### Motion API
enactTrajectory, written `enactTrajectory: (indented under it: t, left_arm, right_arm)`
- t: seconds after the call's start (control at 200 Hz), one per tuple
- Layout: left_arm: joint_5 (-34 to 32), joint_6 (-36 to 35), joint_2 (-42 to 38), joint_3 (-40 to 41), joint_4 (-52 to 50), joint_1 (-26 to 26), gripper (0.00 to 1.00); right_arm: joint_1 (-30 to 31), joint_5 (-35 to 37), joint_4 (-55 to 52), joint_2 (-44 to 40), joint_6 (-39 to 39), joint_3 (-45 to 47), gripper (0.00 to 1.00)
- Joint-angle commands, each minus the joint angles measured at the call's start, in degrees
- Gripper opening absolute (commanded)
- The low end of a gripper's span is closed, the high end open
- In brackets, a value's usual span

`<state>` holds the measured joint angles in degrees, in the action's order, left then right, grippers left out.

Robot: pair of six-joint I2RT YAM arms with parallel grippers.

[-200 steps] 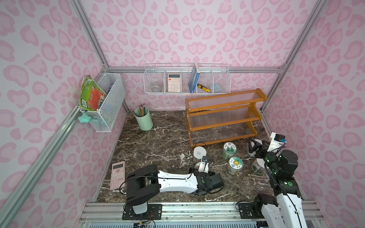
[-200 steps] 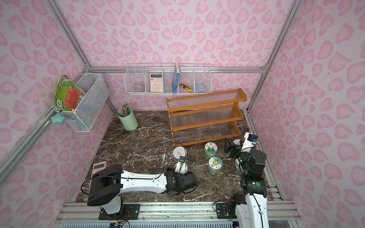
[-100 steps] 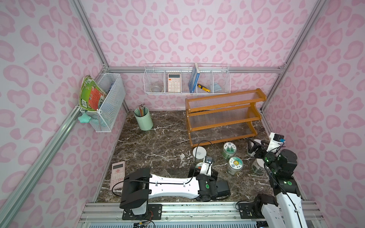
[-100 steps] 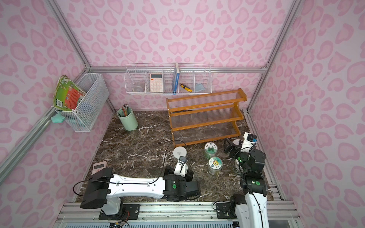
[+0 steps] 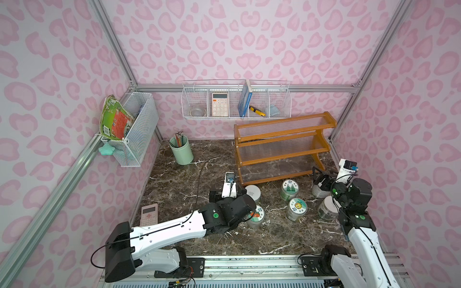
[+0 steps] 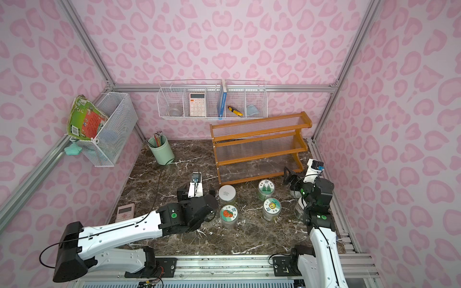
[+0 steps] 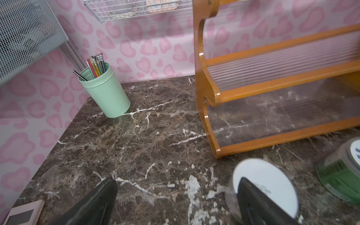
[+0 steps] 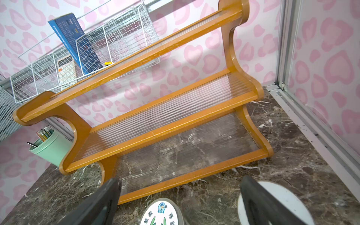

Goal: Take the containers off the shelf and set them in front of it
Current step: Reset both arms

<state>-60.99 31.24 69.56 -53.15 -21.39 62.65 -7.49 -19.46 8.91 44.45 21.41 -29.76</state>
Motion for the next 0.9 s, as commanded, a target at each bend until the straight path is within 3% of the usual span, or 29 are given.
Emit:
enactTrajectory:
  t: [0.0,0.23,0.46,0.655,0.895]
  left_arm:
    - [3.7,-14.0,-1.9,1.9,13.1,-4.5,0.99]
    - [10.5,-16.2,-6.6,8.9,19.0,-17.4,0.99]
    - [17.6,-16.8,-9.4,16.1,25.7,-30.6,0.99]
    - [17.1,-21.4,-5.5,20.1,32.8,-34.5,0.98]
    - [18.3,-25.0,-3.6,27.5,47.8,-39.0,0.96]
  right_arm:
    - [0.3,1.8,7.8,1.9,-3.5,1.1,0.99]
    - [0.8,3.9,16.1,6.7,-6.5,5.0,0.99]
    - [4.2,12.6,26.9,12.8,-10.4,9.7,0.99]
    - [6.7,21.7,36.4,20.1,-14.5,14.1,0.99]
    - [6.8,24.9,45.7,24.2,-15.5,17.0,0.99]
